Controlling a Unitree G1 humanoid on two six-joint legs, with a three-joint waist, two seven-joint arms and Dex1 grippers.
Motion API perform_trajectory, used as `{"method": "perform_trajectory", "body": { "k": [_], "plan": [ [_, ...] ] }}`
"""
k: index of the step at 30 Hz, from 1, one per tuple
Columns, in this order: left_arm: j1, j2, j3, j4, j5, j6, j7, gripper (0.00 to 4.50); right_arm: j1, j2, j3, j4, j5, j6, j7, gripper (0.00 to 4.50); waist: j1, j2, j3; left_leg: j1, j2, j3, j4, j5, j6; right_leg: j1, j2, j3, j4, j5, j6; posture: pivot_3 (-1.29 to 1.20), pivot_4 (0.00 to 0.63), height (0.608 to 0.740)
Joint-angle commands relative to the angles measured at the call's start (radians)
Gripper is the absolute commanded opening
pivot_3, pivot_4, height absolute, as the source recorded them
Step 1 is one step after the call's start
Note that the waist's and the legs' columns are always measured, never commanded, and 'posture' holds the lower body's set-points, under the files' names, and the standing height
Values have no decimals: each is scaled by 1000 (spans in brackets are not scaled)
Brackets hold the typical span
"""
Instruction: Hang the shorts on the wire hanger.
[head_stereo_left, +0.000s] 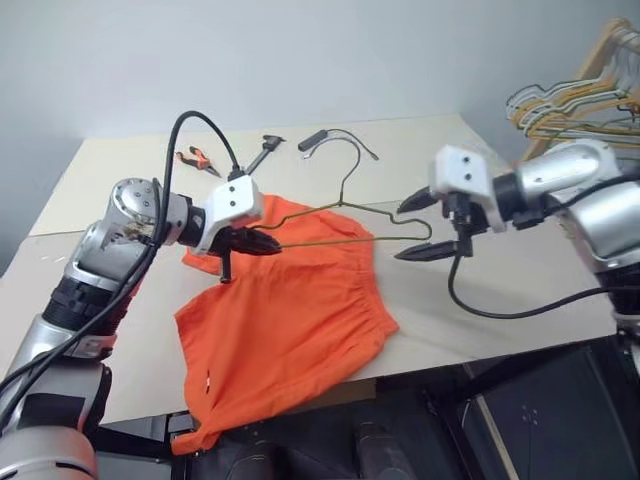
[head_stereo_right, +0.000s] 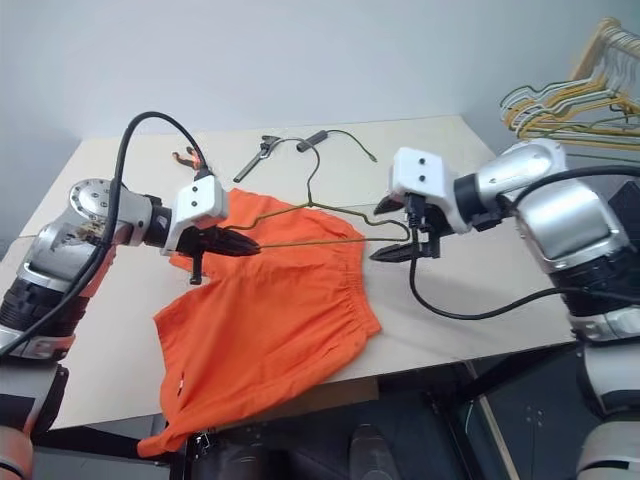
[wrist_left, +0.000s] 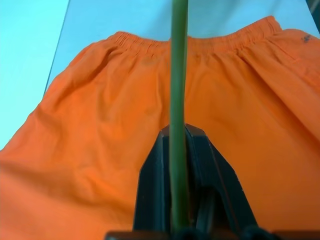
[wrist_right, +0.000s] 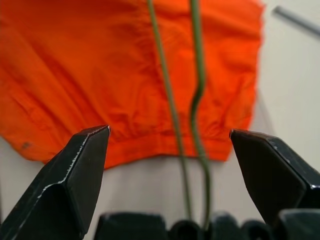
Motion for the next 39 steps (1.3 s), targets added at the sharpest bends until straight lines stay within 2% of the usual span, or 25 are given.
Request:
{"method": "perform_trajectory", "body": {
  "k": [1, 7, 8, 10, 12, 22, 25, 29, 33, 36, 39],
  "plan": [
    [-3, 6, 35, -31, -8, -11, -5, 0, -69, 35, 0, 29, -56, 78, 33, 4434, 9, 0, 0, 0, 0, 0, 0, 0, 0, 0, 0, 0, 0, 0, 0, -87, 40, 740],
    [0, 5, 32, -39, -8, -10, -16, 0, -93, 109, 9, 97, -143, 88, 37, 4434, 28, 0, 0, -1, 0, 3, 1, 0, 0, 0, 0, -1, -1, 0, 0, -89, 45, 740],
    [0, 5, 31, -41, -7, -10, -18, 0, -93, 115, 7, 100, -153, 84, 42, 4274, 29, 0, 0, -1, 0, 4, 1, 0, 0, 0, 0, -1, -1, 0, 0, -89, 46, 740],
    [-2, 4, 29, -41, -6, -10, -21, 0, -94, 122, 12, 103, -176, 72, 54, 3899, 30, 0, 0, -2, 0, 5, 1, 0, 0, 0, 0, -2, -1, 0, 0, -90, 46, 740],
    [-6, 1, 29, -39, -7, -10, -25, 0, -91, 131, 13, 104, -195, 69, 61, 3314, 28, 0, 0, -2, 0, 5, 1, 0, 0, 0, 0, -2, -1, 0, 0, -91, 46, 740],
    [-2, 3, 28, -39, -6, -34, -54, 0, -81, 144, 4, 110, -261, 42, 100, 6, 27, 0, 0, -2, 0, 5, 1, 0, 0, 0, 0, -2, -1, 0, 0, -97, 47, 740],
    [1, 5, 30, -33, -10, -56, -82, 0, -60, 138, -11, 90, -260, 38, 111, 6, 27, 0, 0, -2, 0, 5, 1, 0, 0, 0, 0, -2, -1, 0, 0, -98, 49, 740],
    [7, 9, 56, 12, -32, -148, -146, 965, -4, 110, -56, 18, -223, 73, 118, 0, 28, 0, 0, -2, 0, 6, 1, 0, 0, 1, 0, -2, -1, 0, 0, -94, 51, 740],
    [-5, 5, 108, 129, -39, -240, -155, 2173, 111, 50, -150, -109, -148, 211, 91, 0, 31, 0, 0, -2, 0, 6, 2, 0, 0, 1, 0, -3, -2, 0, 0, -95, 56, 740],
    [-2, 13, 167, 193, -55, -239, -119, 3075, 243, -13, -256, -212, -68, 372, 49, 0, 33, 0, 0, -2, 1, 6, 2, 0, 0, 1, 0, -3, -2, 0, 0, -100, 65, 740],
    [44, 24, 224, 182, -81, -193, -84, 3938, 384, -68, -367, -291, 2, 519, -4, 0, 38, 0, 0, -3, 0, 6, 2, -1, 1, 1, 0, -3, -3, 0, 0, -111, 74, 740]
  ]
}}
